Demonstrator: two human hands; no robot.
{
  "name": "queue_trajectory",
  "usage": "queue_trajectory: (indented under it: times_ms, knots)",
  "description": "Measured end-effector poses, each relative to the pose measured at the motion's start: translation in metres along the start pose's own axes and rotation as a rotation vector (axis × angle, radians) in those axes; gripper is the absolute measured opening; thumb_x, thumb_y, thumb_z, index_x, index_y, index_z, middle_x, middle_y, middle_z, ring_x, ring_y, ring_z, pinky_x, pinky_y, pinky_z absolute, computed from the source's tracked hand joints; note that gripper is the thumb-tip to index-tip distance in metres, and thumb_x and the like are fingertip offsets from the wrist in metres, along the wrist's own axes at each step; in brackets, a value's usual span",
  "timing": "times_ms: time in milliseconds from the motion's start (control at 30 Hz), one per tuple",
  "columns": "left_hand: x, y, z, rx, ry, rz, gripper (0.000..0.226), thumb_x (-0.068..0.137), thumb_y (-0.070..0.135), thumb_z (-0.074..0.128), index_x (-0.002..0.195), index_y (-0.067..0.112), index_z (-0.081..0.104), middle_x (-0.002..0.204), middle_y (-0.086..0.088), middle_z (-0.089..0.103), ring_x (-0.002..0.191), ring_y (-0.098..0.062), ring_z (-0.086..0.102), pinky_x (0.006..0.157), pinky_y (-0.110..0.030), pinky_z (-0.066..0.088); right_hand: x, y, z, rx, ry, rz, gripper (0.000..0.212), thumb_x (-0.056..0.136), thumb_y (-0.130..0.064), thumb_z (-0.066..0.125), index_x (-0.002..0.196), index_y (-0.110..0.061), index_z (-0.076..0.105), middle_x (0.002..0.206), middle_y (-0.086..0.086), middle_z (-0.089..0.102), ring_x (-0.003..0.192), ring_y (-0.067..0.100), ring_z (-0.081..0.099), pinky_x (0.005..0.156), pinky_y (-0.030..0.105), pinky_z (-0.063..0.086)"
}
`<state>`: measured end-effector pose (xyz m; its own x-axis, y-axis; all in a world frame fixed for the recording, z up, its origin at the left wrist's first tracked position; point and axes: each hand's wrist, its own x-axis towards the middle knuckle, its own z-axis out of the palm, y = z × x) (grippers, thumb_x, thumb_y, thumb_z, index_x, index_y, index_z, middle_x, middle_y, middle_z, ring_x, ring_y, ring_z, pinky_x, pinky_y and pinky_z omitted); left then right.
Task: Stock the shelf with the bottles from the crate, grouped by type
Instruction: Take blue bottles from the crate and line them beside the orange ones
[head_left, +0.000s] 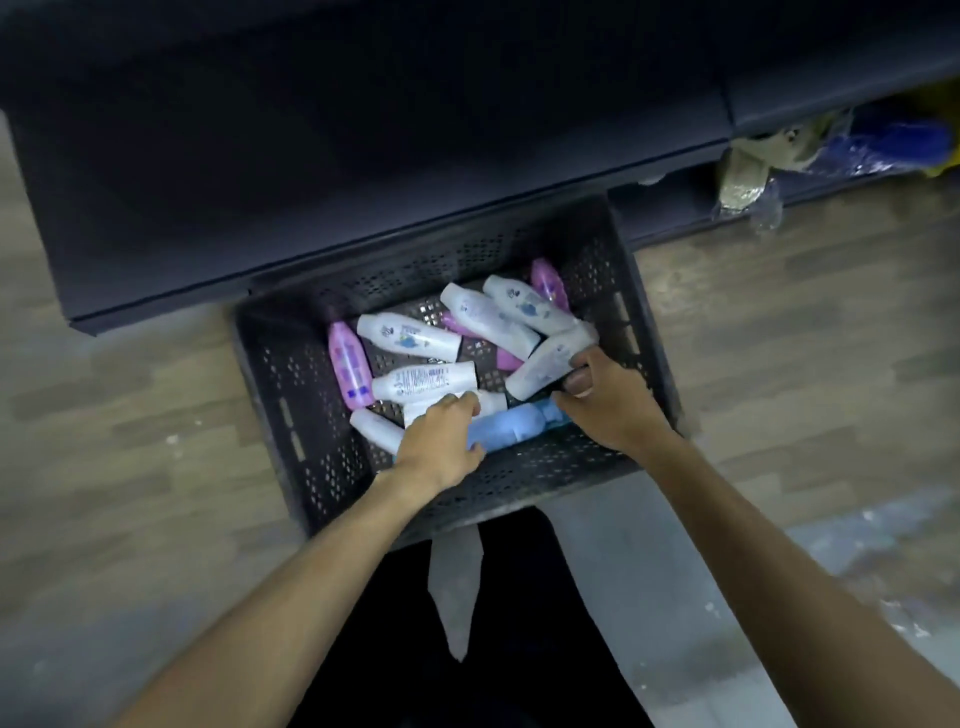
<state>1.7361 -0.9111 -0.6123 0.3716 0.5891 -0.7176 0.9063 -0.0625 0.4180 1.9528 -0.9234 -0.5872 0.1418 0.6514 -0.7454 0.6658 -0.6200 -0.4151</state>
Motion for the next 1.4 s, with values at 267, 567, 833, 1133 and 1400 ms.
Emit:
queue_trajectory:
  times_ms: [267, 567, 833, 1133, 1400]
  knots:
    - [0.062, -0.041, 0.087, 0.04, -0.122, -0.139, 0.039, 0.085, 0.014, 0.063, 0.122, 0.011, 0.048, 0.122, -0.011, 0.051, 0.112, -0.032, 0.054, 0.081, -0.038, 0.044, 0.049, 0.041, 0.073, -0.038, -0.133, 0.076, 0.049, 0.091, -0.029, 0.067, 0.13, -0.009, 0.047, 0.119, 0.013, 0.06, 0.112, 0.032, 0.058, 0.089, 0.039, 0.049]
    - [0.117, -0.051, 0.139, 0.137, -0.231, -0.134, 0.066, 0.081, 0.005, 0.067, 0.138, 0.012, 0.033, 0.136, -0.01, 0.038, 0.125, -0.032, 0.041, 0.104, -0.042, 0.037, 0.084, 0.074, 0.109, -0.153, -0.229, 0.147, 0.048, 0.094, -0.028, 0.063, 0.133, -0.011, 0.042, 0.131, 0.011, 0.056, 0.119, 0.03, 0.055, 0.091, 0.038, 0.048]
    - [0.145, -0.056, 0.128, 0.184, -0.393, -0.139, 0.067, 0.078, 0.016, 0.072, 0.136, 0.014, 0.038, 0.135, -0.008, 0.03, 0.132, -0.03, 0.028, 0.105, -0.048, 0.037, 0.102, 0.071, 0.122, -0.219, -0.345, 0.203, 0.055, 0.095, -0.023, 0.061, 0.141, -0.008, 0.037, 0.139, 0.019, 0.048, 0.126, 0.034, 0.049, 0.095, 0.036, 0.044]
    - [0.149, -0.068, 0.122, 0.128, -0.452, -0.134, 0.062, 0.079, 0.022, 0.075, 0.132, 0.019, 0.042, 0.131, -0.004, 0.04, 0.125, -0.029, 0.043, 0.098, -0.045, 0.043, 0.111, 0.069, 0.129, -0.167, -0.319, 0.289, 0.055, 0.095, -0.02, 0.061, 0.141, -0.002, 0.035, 0.141, 0.022, 0.046, 0.129, 0.035, 0.047, 0.098, 0.035, 0.043]
    - [0.155, -0.069, 0.113, 0.045, -0.522, -0.15, 0.061, 0.074, 0.024, 0.079, 0.124, 0.02, 0.045, 0.121, -0.006, 0.054, 0.101, -0.027, 0.054, 0.082, -0.038, 0.05, 0.115, 0.069, 0.133, -0.114, -0.305, 0.323, 0.053, 0.092, -0.02, 0.061, 0.138, -0.006, 0.037, 0.137, 0.021, 0.048, 0.117, 0.034, 0.055, 0.079, 0.03, 0.043]
